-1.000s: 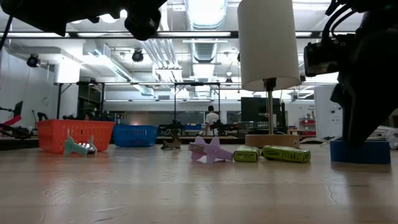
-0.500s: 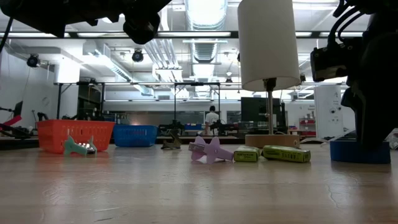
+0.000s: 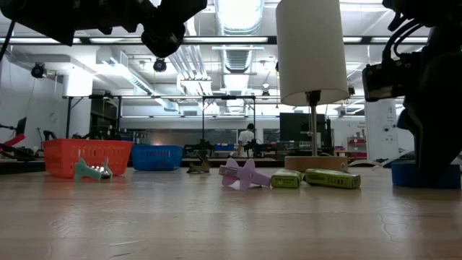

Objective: Pick and place Stapler, Stapler remover, tape
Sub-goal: Stack the blue tape on top of the pink tape into the blue bin, then put the top right green stapler box in the red bin

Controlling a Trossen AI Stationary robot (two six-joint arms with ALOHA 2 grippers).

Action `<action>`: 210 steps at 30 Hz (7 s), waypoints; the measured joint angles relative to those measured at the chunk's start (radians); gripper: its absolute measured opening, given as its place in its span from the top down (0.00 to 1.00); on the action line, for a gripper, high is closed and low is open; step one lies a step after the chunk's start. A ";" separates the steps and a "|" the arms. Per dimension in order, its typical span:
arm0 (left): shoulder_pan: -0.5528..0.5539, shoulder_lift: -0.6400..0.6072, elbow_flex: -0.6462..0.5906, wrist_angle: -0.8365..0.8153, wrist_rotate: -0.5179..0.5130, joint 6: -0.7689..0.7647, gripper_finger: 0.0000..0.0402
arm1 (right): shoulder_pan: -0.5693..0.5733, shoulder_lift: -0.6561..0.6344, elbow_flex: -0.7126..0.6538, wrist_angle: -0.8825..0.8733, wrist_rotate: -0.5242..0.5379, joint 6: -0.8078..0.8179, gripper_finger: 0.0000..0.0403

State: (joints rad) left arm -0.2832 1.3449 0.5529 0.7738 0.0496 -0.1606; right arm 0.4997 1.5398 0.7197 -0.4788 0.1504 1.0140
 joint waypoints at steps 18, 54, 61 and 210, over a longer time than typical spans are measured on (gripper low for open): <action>-0.001 0.000 0.000 -0.007 -0.152 0.335 0.53 | -0.001 -0.019 0.242 0.144 0.049 -0.335 0.89; -0.006 0.000 0.189 -0.005 -0.236 0.462 0.53 | -0.085 -0.017 0.436 0.588 0.210 -0.985 0.89; -0.003 0.000 0.204 -0.010 -0.237 0.470 0.53 | -0.124 0.000 0.437 0.638 0.143 -0.990 0.88; 0.074 -0.145 -0.116 0.025 -0.198 -0.087 0.47 | -0.154 0.021 0.295 0.045 0.474 -0.459 0.47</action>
State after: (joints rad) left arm -0.2097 1.1999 0.4368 0.7984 -0.1484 -0.2472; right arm 0.3458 1.5612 1.0148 -0.4338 0.6243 0.5553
